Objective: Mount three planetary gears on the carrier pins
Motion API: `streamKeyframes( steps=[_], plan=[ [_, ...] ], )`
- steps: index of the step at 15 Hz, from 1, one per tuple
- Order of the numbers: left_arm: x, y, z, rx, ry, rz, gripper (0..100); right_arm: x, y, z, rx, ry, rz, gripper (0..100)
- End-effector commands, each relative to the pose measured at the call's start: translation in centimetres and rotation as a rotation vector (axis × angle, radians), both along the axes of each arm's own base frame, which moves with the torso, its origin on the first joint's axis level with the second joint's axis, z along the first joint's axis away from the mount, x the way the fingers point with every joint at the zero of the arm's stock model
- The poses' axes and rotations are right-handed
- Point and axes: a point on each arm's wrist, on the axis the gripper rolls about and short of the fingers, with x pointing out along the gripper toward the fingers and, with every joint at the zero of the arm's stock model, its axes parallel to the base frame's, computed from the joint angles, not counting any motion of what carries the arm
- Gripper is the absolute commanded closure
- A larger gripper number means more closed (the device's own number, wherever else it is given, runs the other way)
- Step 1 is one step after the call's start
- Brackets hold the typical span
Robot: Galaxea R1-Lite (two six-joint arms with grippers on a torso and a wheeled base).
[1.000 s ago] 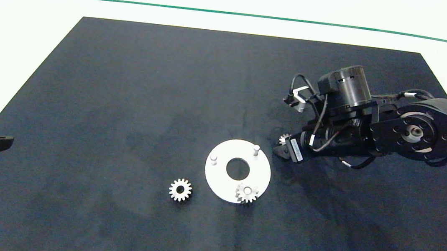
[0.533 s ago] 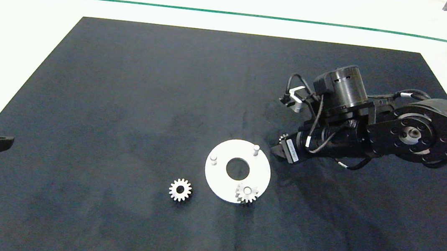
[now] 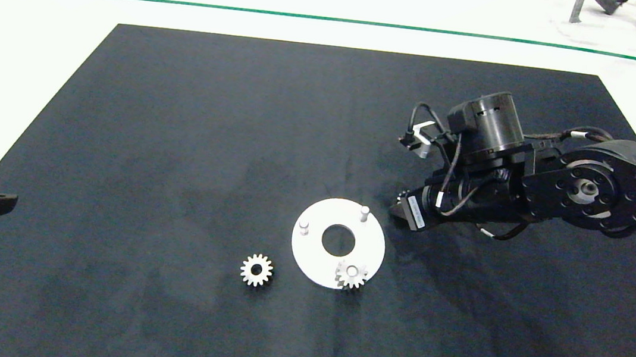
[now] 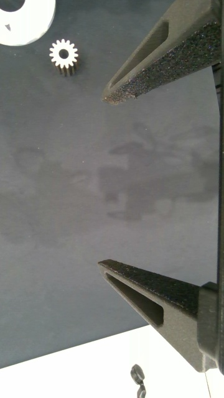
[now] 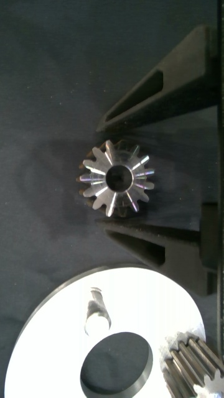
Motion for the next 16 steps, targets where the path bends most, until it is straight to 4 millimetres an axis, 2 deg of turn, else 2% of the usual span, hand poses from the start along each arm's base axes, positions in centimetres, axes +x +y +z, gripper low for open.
streamKeyframes(
  steps=[1, 11, 12, 14, 16],
  plan=[
    [0.0, 0.0, 0.0, 0.003, 0.004, 0.001, 0, 0.0, 0.0, -0.2, -0.005, 0.005, 0.001, 52],
    [0.0, 0.0, 0.0, 0.002, 0.003, 0.0, 0, 0.2, -0.3, -0.4, -0.009, 0.013, -0.009, 72],
    [0.0, 0.0, 0.0, 0.002, 0.003, 0.0, 0, -0.2, -0.4, 0.0, -0.004, 0.005, -0.008, 75],
    [0.0, 0.0, 0.0, 0.002, 0.003, 0.0, 0, -1.5, -0.8, 2.0, 0.021, -0.044, 0.003, 78],
    [0.0, 0.0, 0.0, 0.002, 0.003, 0.0, 0, -3.0, -0.2, 3.6, 0.04, -0.085, 0.039, 78]
  ],
)
